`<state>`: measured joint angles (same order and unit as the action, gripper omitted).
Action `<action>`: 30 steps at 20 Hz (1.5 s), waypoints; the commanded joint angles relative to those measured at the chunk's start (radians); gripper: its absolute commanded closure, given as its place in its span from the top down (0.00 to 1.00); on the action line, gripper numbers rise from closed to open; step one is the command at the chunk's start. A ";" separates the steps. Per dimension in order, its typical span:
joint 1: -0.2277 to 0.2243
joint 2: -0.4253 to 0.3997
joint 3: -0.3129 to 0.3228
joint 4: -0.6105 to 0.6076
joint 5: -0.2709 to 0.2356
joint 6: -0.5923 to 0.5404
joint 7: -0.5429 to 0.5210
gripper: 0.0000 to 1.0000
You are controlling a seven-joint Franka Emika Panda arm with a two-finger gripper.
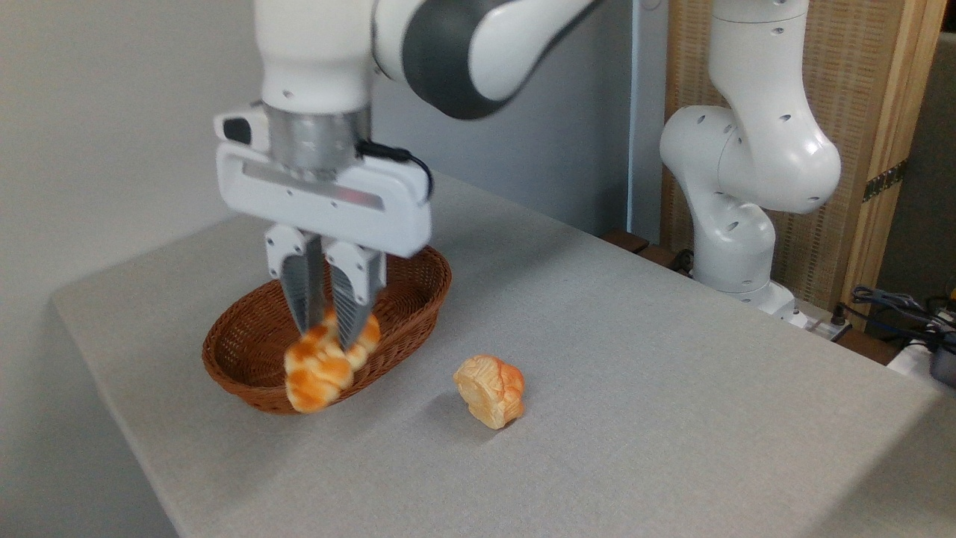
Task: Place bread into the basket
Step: 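Open the gripper to release the roll into the basket, raise gripper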
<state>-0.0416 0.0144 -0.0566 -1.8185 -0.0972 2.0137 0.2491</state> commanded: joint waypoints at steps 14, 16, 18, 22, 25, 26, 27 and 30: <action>-0.004 0.061 -0.250 0.028 0.093 0.034 -0.001 1.00; -0.004 0.061 -0.250 0.028 0.093 0.034 0.004 1.00; -0.004 0.061 -0.250 0.028 0.093 0.034 0.004 1.00; -0.004 0.058 -0.249 0.028 0.093 0.033 0.004 1.00; -0.003 0.039 -0.223 0.031 0.093 0.008 0.002 1.00; -0.003 0.027 -0.198 0.036 0.093 -0.021 0.013 1.00; -0.003 0.024 -0.178 0.066 0.093 -0.064 0.045 1.00; 0.000 0.025 -0.131 0.155 0.076 -0.243 0.230 1.00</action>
<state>-0.0398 0.0491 -0.2405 -1.7494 -0.0184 1.9266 0.3345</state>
